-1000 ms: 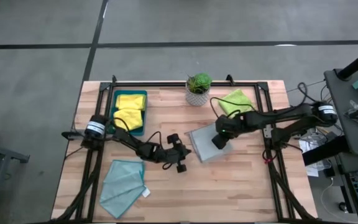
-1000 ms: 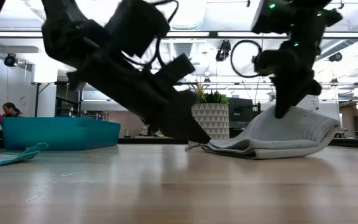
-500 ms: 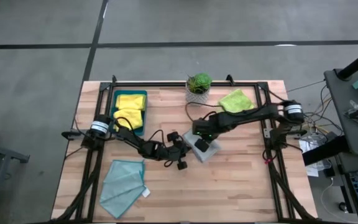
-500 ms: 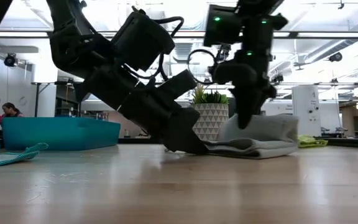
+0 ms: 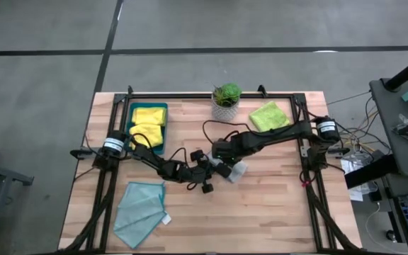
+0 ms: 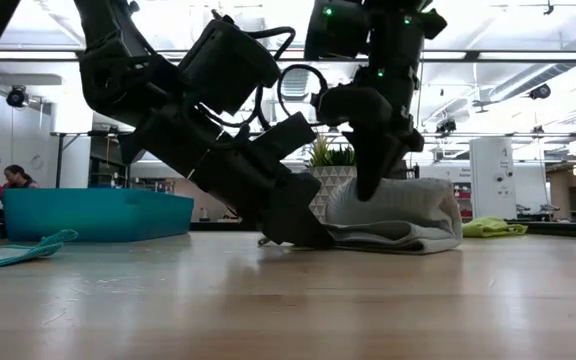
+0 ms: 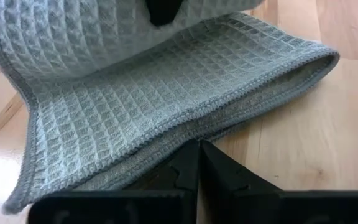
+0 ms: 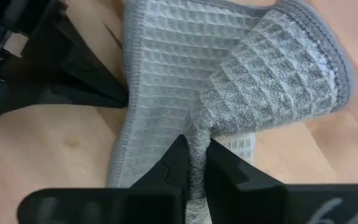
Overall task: Fold microfiber towels
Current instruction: Fold the gray towel, then put the folded gray towel into the blue bin
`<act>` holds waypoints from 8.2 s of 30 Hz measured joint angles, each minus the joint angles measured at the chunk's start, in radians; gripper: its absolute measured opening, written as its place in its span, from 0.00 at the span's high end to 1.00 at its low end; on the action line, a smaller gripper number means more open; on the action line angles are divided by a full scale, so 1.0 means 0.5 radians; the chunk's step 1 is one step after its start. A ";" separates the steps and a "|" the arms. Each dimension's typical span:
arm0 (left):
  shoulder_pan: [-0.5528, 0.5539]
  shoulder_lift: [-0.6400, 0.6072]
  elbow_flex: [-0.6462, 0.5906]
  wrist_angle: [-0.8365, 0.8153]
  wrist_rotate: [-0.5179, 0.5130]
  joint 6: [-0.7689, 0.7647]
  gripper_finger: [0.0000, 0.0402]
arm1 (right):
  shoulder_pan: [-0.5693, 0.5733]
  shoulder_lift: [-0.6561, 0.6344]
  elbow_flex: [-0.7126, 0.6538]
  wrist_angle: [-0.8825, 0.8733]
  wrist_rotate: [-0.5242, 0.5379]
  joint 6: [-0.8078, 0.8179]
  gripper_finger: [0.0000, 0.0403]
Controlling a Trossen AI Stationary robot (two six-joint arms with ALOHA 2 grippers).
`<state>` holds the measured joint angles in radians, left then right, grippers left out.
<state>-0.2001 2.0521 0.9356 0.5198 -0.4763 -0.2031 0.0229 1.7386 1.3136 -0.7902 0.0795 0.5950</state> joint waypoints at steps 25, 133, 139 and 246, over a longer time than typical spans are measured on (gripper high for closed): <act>-0.047 -0.164 -0.010 -0.088 0.211 0.017 1.00 | 0.235 -0.096 -0.027 0.048 0.072 -0.064 0.52; 0.157 -0.575 -0.157 -0.517 0.010 0.055 1.00 | 0.548 -0.068 -0.654 1.106 0.395 0.016 0.97; 0.159 -0.575 -0.157 -0.518 0.069 0.055 1.00 | 0.547 -0.051 -0.708 1.178 0.395 0.012 0.98; 0.543 -0.266 0.264 -1.042 0.686 -0.993 0.47 | 0.162 -0.981 -1.662 2.122 0.086 -0.303 0.41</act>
<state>0.0716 1.9192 1.0674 -0.0013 -0.1334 -0.6998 0.1040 1.2481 0.4824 0.2706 0.1226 0.4433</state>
